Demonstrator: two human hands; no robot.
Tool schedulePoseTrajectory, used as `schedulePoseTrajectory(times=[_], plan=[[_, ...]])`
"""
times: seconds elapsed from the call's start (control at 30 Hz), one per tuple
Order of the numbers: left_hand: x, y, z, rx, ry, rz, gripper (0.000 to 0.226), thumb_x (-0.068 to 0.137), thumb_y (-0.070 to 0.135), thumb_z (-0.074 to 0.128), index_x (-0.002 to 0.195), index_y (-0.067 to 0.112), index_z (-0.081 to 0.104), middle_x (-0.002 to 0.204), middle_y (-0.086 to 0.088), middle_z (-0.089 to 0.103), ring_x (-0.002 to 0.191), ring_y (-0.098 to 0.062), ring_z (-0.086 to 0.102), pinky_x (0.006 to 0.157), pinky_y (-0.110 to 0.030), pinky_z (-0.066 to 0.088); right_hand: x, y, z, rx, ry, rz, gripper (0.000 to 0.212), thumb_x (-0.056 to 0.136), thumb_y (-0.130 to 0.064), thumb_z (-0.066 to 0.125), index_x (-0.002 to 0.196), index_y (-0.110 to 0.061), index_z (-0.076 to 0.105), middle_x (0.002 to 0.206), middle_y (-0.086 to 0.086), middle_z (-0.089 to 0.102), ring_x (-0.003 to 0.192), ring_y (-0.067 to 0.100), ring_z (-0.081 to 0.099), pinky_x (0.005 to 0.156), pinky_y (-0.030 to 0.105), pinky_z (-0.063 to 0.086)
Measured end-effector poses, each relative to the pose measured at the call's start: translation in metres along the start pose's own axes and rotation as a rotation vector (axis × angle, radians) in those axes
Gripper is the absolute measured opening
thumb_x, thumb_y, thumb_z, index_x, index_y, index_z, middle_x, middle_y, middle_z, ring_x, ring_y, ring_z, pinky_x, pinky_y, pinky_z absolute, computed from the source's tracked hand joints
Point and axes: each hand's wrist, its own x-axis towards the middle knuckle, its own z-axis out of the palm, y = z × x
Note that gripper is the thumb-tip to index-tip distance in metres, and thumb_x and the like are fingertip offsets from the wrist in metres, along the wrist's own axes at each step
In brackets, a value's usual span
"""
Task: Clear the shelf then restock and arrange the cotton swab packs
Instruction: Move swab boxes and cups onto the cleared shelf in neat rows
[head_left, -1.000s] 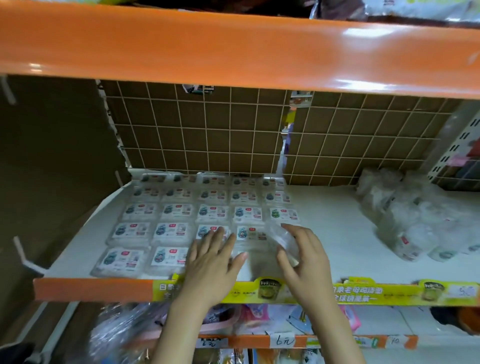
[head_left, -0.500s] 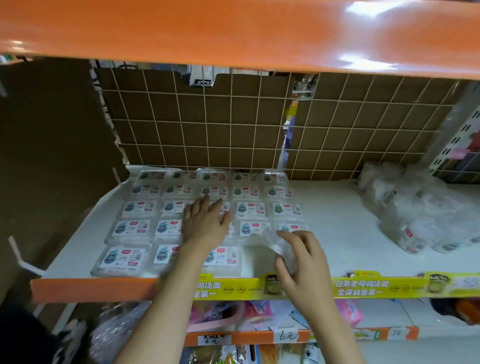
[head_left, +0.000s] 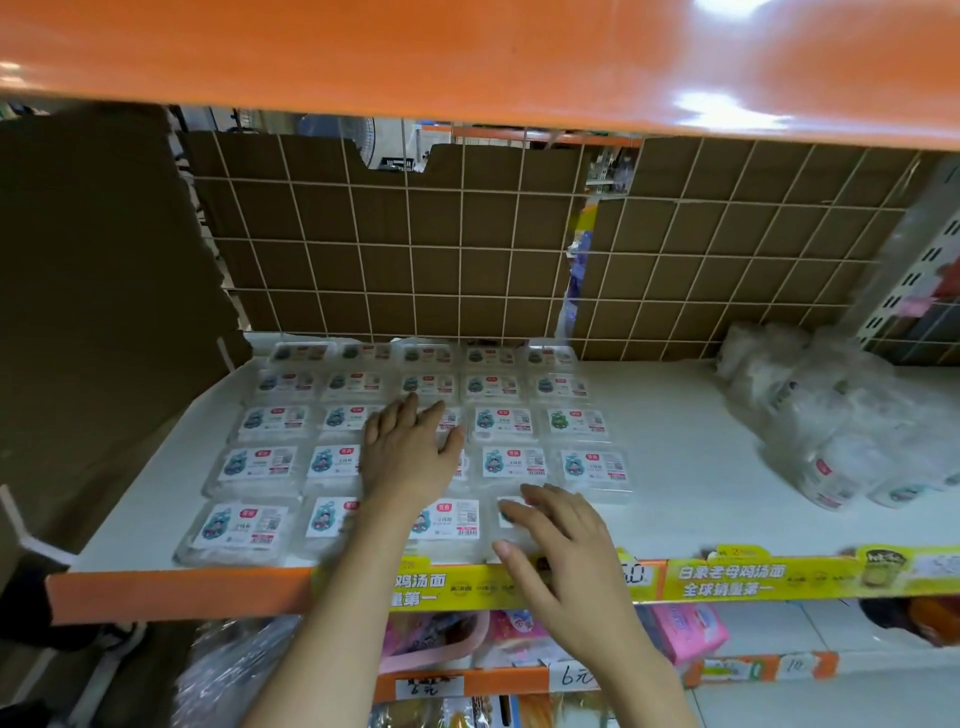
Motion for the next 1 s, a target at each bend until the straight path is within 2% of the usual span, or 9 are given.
schedulePoseTrajectory(times=[0.1, 0.23, 0.37, 0.43, 0.5, 0.57, 0.67, 0.83, 1.0], plan=[[0.001, 0.001, 0.001, 0.008, -0.007, -0.004, 0.055, 0.097, 0.053, 0.022, 0.148, 0.031, 0.022, 0.158, 0.0, 0.011, 0.145, -0.019, 0.006, 0.116, -0.037, 0.0, 0.0, 0.0, 0.002, -0.131, -0.116, 0.027, 0.051, 0.098, -0.056, 0.023, 0.132, -0.03, 0.051, 0.14, -0.004, 0.048, 0.135, 0.019, 0.035, 0.112, 0.038, 0.017], [0.001, 0.001, 0.002, 0.008, -0.006, -0.001, 0.055, 0.097, 0.053, 0.021, 0.148, 0.031, 0.022, 0.158, 0.0, 0.012, 0.145, -0.02, 0.006, 0.116, -0.038, 0.0, 0.0, -0.005, 0.003, -0.293, -0.247, 0.071, 0.055, 0.1, -0.054, 0.015, 0.141, -0.027, 0.04, 0.147, -0.002, 0.04, 0.136, 0.02, 0.034, 0.108, 0.041, 0.014], [0.0, 0.001, 0.002, -0.009, 0.02, 0.014, 0.054, 0.098, 0.05, 0.024, 0.147, 0.029, 0.026, 0.157, -0.002, 0.016, 0.144, -0.021, 0.009, 0.116, -0.039, 0.002, 0.002, -0.003, -0.003, -0.153, -0.293, 0.055, 0.075, 0.08, -0.071, -0.018, 0.145, -0.037, 0.0, 0.152, -0.017, -0.009, 0.143, 0.008, -0.012, 0.114, 0.03, -0.016], [-0.002, 0.001, 0.001, -0.032, 0.044, 0.025, 0.052, 0.098, 0.048, 0.028, 0.145, 0.026, 0.032, 0.155, -0.003, 0.022, 0.143, -0.022, 0.013, 0.116, -0.038, 0.004, 0.003, -0.001, -0.006, -0.065, -0.272, 0.058, 0.086, 0.073, -0.074, -0.022, 0.146, -0.036, 0.0, 0.149, -0.022, -0.011, 0.14, -0.001, -0.016, 0.112, 0.024, -0.019], [-0.003, 0.001, -0.001, -0.052, 0.079, 0.054, 0.048, 0.098, 0.044, 0.034, 0.14, 0.024, 0.041, 0.151, -0.003, 0.031, 0.14, -0.022, 0.022, 0.114, -0.036, 0.011, 0.007, -0.003, -0.012, 0.025, -0.224, 0.084, 0.087, 0.079, -0.074, -0.011, 0.149, -0.03, 0.016, 0.151, -0.02, 0.005, 0.14, -0.002, -0.004, 0.113, 0.021, -0.012], [-0.004, 0.0, -0.003, -0.091, 0.121, 0.076, 0.041, 0.097, 0.038, 0.04, 0.132, 0.02, 0.051, 0.144, -0.003, 0.04, 0.133, -0.024, 0.034, 0.109, -0.035, 0.021, 0.012, 0.001, -0.017, 0.0, -0.144, 0.066, 0.075, 0.089, -0.066, 0.012, 0.144, -0.02, 0.037, 0.15, -0.005, 0.031, 0.14, 0.012, 0.023, 0.116, 0.033, 0.011], [-0.006, 0.003, -0.005, -0.157, 0.2, 0.102, 0.03, 0.093, 0.028, 0.05, 0.116, 0.014, 0.063, 0.129, -0.006, 0.053, 0.118, -0.028, 0.048, 0.099, -0.037, 0.033, 0.016, 0.015, -0.027, -0.055, -0.017, 0.081, 0.053, 0.092, -0.045, 0.037, 0.13, -0.011, 0.054, 0.134, 0.01, 0.053, 0.123, 0.03, 0.049, 0.103, 0.047, 0.04], [-0.006, 0.026, -0.011, -0.246, 0.269, 0.131, 0.017, 0.089, 0.019, 0.057, 0.096, 0.009, 0.068, 0.105, -0.011, 0.064, 0.095, -0.033, 0.059, 0.08, -0.038, 0.046, 0.016, 0.049, -0.048, -0.048, 0.042, 0.143, 0.048, 0.085, -0.037, 0.042, 0.123, -0.012, 0.058, 0.128, 0.009, 0.055, 0.118, 0.029, 0.052, 0.098, 0.046, 0.044], [-0.011, 0.093, -0.011, -0.323, 0.266, 0.242, 0.015, 0.089, 0.018, 0.056, 0.092, 0.009, 0.068, 0.095, -0.01, 0.066, 0.087, -0.031, 0.061, 0.07, -0.034, 0.046, 0.018, 0.092, -0.08, -0.052, 0.12, 0.17, 0.048, 0.083, -0.036, 0.043, 0.12, -0.009, 0.059, 0.124, 0.012, 0.057, 0.113, 0.033, 0.055, 0.096, 0.044, 0.045]])
